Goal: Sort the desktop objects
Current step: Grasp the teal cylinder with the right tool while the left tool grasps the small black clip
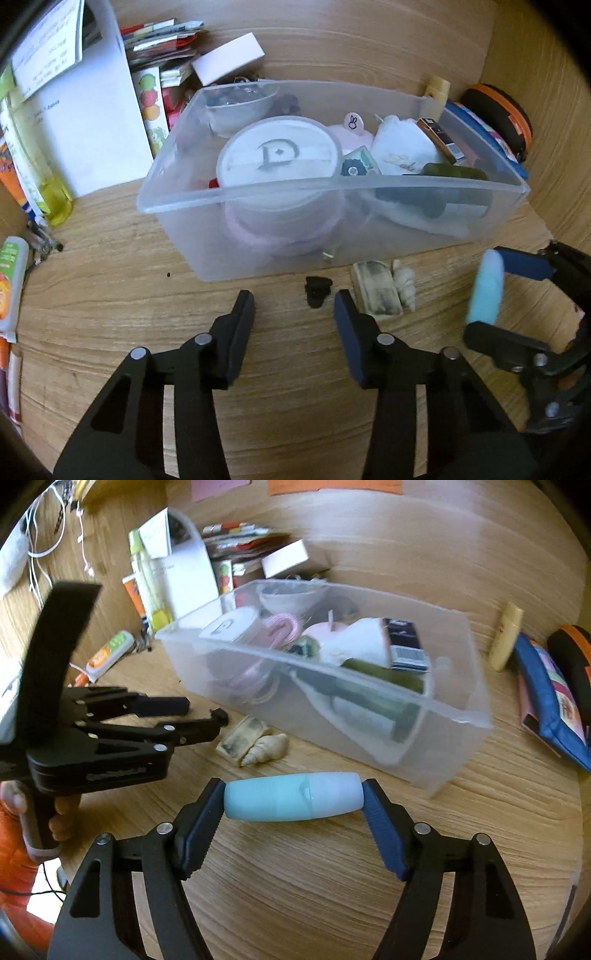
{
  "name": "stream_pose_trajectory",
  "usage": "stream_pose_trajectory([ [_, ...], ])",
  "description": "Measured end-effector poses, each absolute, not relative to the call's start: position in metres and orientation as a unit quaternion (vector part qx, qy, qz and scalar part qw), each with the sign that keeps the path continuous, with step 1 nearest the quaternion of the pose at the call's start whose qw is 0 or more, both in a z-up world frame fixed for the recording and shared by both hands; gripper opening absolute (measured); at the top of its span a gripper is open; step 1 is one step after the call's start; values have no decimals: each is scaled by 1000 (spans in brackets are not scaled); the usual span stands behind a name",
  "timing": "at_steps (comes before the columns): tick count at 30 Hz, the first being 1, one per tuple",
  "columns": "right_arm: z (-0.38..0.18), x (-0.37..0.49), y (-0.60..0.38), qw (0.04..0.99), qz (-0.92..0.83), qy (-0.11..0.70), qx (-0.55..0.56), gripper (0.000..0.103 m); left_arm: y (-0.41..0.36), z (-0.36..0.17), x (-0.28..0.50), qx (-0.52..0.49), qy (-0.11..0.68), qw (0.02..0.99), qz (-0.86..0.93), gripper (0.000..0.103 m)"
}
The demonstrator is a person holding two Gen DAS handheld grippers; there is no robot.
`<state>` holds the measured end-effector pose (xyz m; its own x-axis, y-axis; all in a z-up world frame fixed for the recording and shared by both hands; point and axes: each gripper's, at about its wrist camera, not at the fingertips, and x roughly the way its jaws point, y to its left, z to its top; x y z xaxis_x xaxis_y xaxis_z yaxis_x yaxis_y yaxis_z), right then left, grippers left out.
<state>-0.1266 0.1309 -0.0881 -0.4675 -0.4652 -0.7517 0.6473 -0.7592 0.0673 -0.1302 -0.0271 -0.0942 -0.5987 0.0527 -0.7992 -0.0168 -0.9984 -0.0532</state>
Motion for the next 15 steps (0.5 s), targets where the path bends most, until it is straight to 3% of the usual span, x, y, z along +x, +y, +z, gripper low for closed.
stream_pose_trajectory([
  [5,-81,-128,143,330,-855,102,387,71,-20,-95,-133,-447,-12,19,894,35],
  [10,-79,-130,148,333,-856,97,384,71,-13,-95,-136,-441,8,2,897,16],
  [15,-78,-131,152,333,-858,92,380,71,-12,-95,-136,-437,10,-5,899,15],
])
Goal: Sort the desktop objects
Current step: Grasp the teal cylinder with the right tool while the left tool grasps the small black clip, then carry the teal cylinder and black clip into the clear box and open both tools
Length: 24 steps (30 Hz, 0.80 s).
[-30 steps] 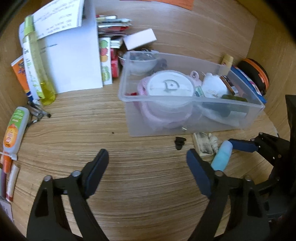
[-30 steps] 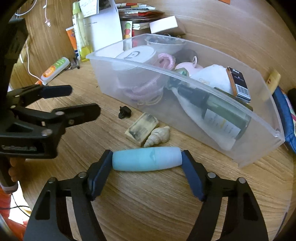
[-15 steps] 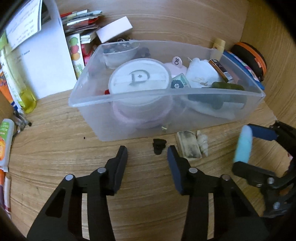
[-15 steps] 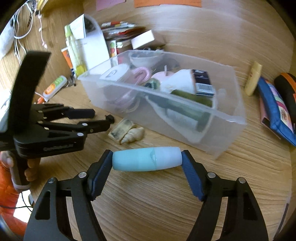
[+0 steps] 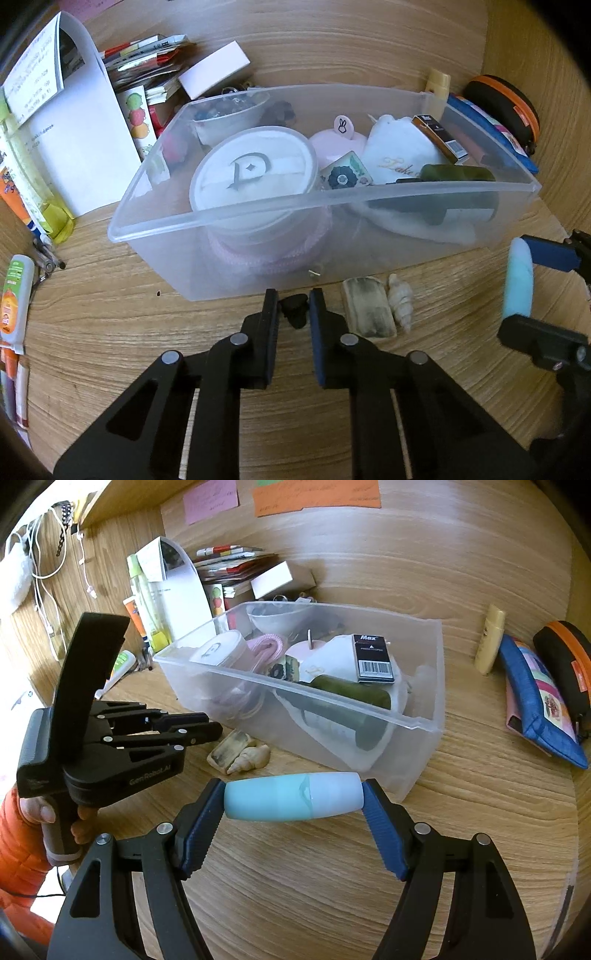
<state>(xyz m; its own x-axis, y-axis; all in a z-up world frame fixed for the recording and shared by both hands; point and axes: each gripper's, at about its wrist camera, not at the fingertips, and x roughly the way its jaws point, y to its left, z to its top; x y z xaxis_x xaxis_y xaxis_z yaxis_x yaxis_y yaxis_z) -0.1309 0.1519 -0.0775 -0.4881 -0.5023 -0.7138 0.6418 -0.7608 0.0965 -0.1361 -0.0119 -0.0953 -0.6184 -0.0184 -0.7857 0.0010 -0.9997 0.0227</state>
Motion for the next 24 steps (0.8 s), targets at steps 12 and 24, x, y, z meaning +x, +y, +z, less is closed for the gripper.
stream_pose_trajectory([
  [12,-62,-134,160,323,-871,83,360,71,-20,-70,-119,400,6,14,-916,15],
  [24,-37,-140,154,315,-886,84,331,71,-36,-25,-104,338,26,5,-941,15],
])
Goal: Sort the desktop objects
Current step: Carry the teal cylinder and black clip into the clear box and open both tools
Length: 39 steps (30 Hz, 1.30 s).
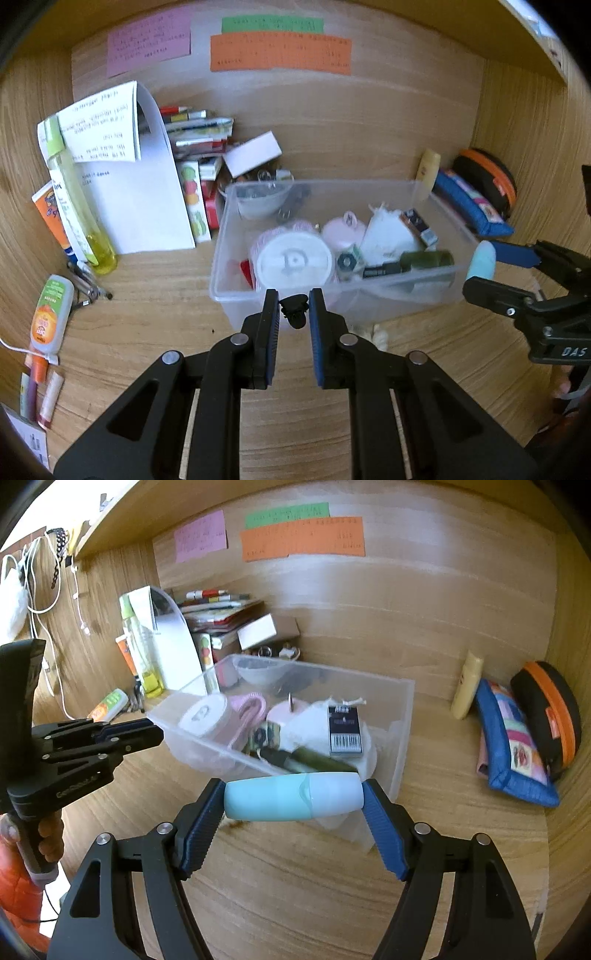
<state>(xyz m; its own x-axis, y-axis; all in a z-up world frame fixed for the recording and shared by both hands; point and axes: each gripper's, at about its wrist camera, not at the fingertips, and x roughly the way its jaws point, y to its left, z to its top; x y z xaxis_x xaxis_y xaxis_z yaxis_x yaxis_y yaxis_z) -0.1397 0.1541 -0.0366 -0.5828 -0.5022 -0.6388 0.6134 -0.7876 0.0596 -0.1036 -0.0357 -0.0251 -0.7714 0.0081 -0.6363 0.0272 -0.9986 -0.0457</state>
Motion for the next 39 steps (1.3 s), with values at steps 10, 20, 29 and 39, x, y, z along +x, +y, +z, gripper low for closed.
stream_pose_trajectory([
  [10,-23,-162,138,311,-891,95,318,71,-41,-2,-124,315,41,-19,-948,15],
  [20,-18,-196,115,306,-890,105,321,71,-40,4,-151,315,46,-39,-947,15],
  [29,-35,-234,103,272,-893,81,349,71,-35,-11,-187,343,49,-49,-937,15],
  [39,-48,-246,100,236,-901,93,351,71,-31,-31,-219,368,46,-39,-928,15],
])
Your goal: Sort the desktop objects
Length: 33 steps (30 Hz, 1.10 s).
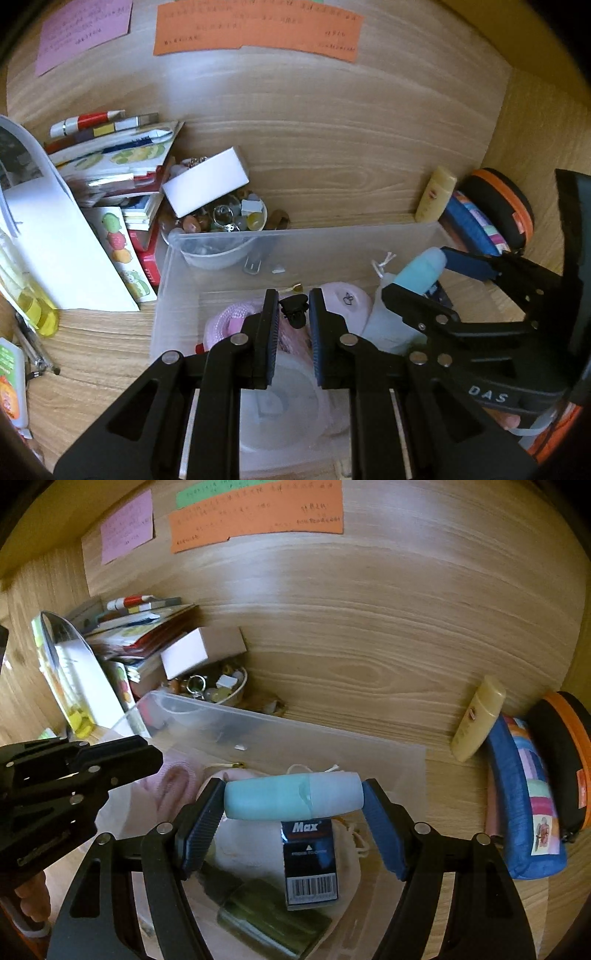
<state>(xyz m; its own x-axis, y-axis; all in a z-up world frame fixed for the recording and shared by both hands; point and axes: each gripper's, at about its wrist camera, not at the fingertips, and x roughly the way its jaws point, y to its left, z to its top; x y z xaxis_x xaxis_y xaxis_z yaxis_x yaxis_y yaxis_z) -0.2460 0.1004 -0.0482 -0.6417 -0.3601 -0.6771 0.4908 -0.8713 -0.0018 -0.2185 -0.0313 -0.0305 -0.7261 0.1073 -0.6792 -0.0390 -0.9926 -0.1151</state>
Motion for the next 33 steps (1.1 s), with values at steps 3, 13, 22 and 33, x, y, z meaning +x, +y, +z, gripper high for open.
stream_pose_trajectory([
  [3,-49,-247,100,233,-902,97,351,72,-32,-36,-223,-376,-42,37,925,15],
  [13,-52,-247,99,220,-907,109,342,72,-36,-38,-222,-378,-47,44,924,16],
  [22,-48,-239,97,224,-908,120,334,84,-41,-26,-212,-364,-58,32,929,46],
  [33,-26,-212,96,229,-914,144,304,89,-52,3,-174,-320,-51,4,946,74],
])
